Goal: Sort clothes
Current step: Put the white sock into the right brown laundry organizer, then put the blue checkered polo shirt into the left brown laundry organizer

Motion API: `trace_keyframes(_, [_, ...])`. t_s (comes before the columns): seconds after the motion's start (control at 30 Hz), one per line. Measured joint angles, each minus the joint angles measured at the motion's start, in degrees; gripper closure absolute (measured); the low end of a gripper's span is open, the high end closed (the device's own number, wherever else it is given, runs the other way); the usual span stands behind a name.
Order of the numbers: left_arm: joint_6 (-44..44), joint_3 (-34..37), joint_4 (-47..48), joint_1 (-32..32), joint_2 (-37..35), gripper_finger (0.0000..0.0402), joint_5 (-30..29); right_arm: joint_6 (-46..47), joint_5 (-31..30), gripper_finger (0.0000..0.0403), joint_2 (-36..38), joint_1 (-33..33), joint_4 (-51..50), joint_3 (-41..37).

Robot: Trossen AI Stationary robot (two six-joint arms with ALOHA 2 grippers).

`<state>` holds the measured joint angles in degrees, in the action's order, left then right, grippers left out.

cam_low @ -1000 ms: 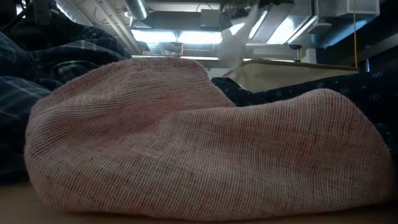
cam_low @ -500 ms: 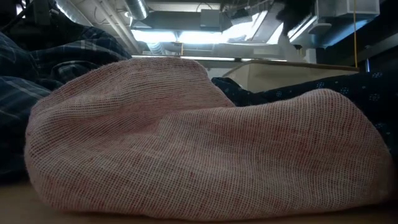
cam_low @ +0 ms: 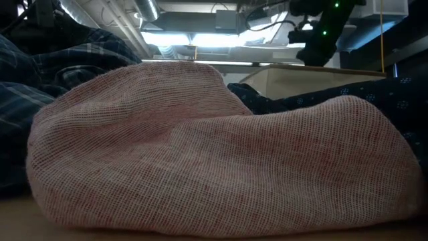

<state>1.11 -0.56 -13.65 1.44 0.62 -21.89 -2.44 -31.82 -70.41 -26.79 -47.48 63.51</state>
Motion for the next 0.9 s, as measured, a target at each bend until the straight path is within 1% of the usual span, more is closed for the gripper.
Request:
trace_keyframes(0.07, [0.0,0.0,0.0,0.0,0.0,0.0229,0.0,0.6,-2.4,0.0371,0.0,0.1,1.3,-0.2])
trace_keyframes(0.1, [0.0,0.0,0.0,0.0,0.0,0.0229,0.0,0.7,-2.7,0.0362,0.0,0.1,1.6,-0.1])
trace_keyframes(0.2, [0.0,0.0,0.0,0.0,0.0,0.0229,0.0,0.7,-1.6,0.0327,0.0,0.1,1.6,0.4])
trace_keyframes(0.33, [0.1,0.0,0.0,0.0,0.0,0.0229,0.0,0.7,-0.5,0.0267,0.0,0.1,1.5,1.6])
trace_keyframes(0.43, [0.2,0.0,0.0,0.0,0.0,0.0229,0.0,0.7,-0.5,0.0225,0.0,0.1,0.7,3.7])
trace_keyframes(0.53, [0.0,0.0,0.1,0.0,0.0,0.0229,0.0,0.7,0.1,0.0194,0.0,0.2,0.4,6.4])
trace_keyframes(0.6, [-1.4,0.0,0.5,0.0,0.0,0.0229,0.0,0.7,2.8,0.0181,0.0,0.2,-0.2,8.7])
trace_keyframes(0.7, [-5.4,0.0,1.8,0.0,0.0,0.0229,0.1,0.6,10.6,0.017,0.1,1.8,1.3,10.9])
trace_keyframes(0.8, [-9.2,0.0,3.2,0.0,0.0,0.0229,0.9,-1.9,18.5,0.0167,0.1,5.7,5.6,10.9])
trace_keyframes(0.9, [-11.1,0.0,2.5,0.0,0.0,0.0229,4.0,-5.3,22.6,0.0166,-0.8,11.7,9.5,11.0])
